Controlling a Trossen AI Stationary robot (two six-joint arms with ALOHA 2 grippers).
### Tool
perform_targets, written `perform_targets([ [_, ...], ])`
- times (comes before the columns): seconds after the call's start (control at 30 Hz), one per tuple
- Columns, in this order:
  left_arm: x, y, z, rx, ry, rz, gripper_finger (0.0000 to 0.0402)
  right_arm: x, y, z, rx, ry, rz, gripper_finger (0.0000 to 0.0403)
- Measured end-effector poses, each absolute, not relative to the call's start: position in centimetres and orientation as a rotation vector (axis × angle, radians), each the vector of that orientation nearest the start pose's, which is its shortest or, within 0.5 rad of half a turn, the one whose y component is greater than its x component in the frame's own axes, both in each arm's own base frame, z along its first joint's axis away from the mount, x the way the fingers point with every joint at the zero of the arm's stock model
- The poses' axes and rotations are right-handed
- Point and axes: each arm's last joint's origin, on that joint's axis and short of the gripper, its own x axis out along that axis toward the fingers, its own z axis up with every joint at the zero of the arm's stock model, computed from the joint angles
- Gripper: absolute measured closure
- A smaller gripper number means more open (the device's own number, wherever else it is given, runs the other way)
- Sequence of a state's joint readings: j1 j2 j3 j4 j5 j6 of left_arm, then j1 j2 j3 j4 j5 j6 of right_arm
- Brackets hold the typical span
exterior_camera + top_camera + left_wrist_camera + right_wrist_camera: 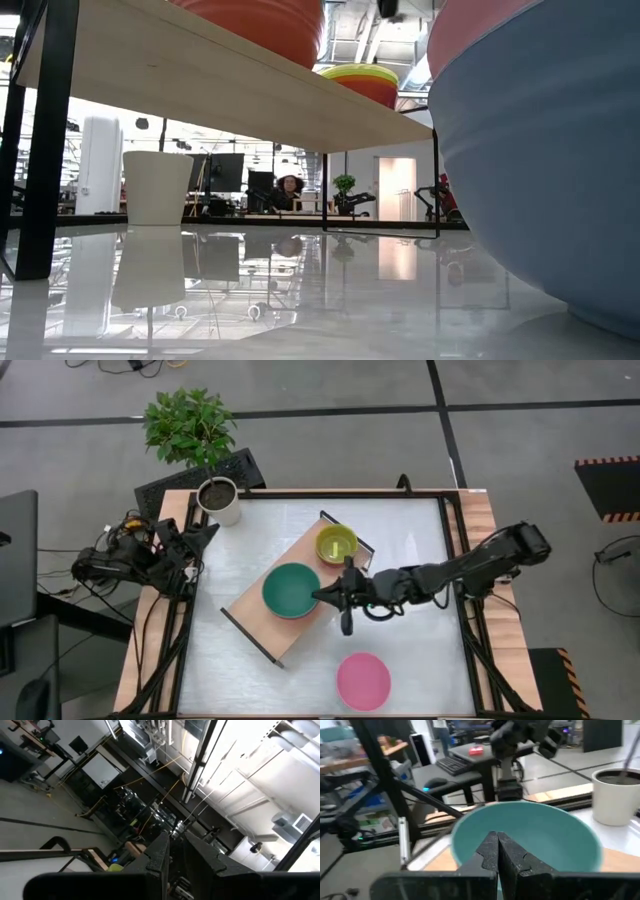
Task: Place and stack bowls onto a shelf
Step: Stack the green bowl on top of the red bowl into the shelf, then stack the pink bowl on top of the green bowl into the shelf
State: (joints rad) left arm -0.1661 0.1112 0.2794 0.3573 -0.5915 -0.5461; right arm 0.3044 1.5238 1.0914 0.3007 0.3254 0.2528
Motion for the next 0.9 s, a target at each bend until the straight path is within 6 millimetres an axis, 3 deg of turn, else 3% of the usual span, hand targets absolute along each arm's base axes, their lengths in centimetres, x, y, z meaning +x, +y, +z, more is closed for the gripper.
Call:
perform_targets([
  [0.63,7.0,0.6,27.8,-0.73,-0.598,0.328,0.0359,34.2,9.5,28.8,0.222,0.237,-0.005,0.0383],
  [0.83,7.0,0.6,27.8,-0.747,-0.605,0.335,0.0358,31.9,9.0,32.7,0.254,0.127,0.018,0.0379],
  [0.9,7.0,0.6,27.8,-0.755,-0.605,0.333,0.0358,30.9,9.3,33.2,0.293,0.156,0.048,0.0371],
])
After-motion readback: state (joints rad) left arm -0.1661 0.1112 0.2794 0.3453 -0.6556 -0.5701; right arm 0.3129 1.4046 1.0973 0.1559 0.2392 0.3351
